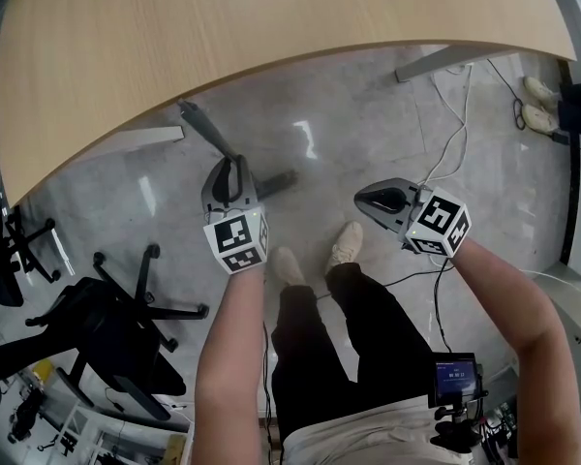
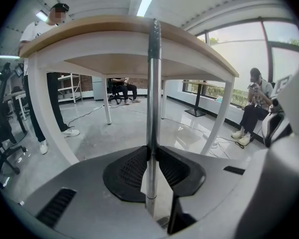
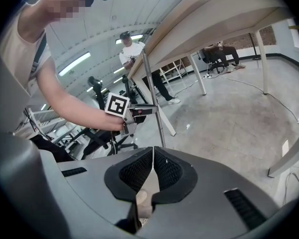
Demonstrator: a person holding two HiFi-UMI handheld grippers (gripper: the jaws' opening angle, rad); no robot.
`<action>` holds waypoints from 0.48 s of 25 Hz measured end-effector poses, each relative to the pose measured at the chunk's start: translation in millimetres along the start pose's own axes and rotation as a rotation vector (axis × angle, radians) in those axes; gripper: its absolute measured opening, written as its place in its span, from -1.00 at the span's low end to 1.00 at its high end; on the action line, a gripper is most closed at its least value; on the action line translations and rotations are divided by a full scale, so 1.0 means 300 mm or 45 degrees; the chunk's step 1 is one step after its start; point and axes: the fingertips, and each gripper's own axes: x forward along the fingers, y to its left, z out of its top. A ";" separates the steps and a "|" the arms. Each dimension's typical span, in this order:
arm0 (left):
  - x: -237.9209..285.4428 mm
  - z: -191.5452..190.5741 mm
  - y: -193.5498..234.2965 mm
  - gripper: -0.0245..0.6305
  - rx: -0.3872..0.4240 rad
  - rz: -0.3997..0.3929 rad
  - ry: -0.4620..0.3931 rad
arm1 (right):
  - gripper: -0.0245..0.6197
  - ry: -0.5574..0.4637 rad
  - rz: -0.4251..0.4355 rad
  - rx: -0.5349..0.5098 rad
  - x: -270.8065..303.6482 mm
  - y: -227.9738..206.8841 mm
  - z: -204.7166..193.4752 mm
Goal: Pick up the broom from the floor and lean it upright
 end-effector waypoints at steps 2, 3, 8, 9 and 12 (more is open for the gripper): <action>0.007 0.001 0.002 -0.69 -0.003 0.002 0.001 | -0.86 0.003 -0.003 0.002 -0.002 -0.003 -0.004; 0.010 0.001 0.004 -0.69 -0.004 0.002 0.001 | -0.86 0.004 -0.005 0.003 -0.003 -0.005 -0.006; 0.018 0.006 0.008 -0.69 0.018 -0.001 0.000 | -0.86 0.009 -0.007 0.004 -0.011 -0.006 -0.014; 0.020 0.008 0.006 -0.69 0.024 0.000 0.000 | -0.86 0.008 -0.009 0.006 -0.013 -0.006 -0.017; 0.024 0.019 0.001 -0.57 0.035 0.000 -0.007 | -0.86 0.007 -0.014 0.007 -0.017 -0.007 -0.021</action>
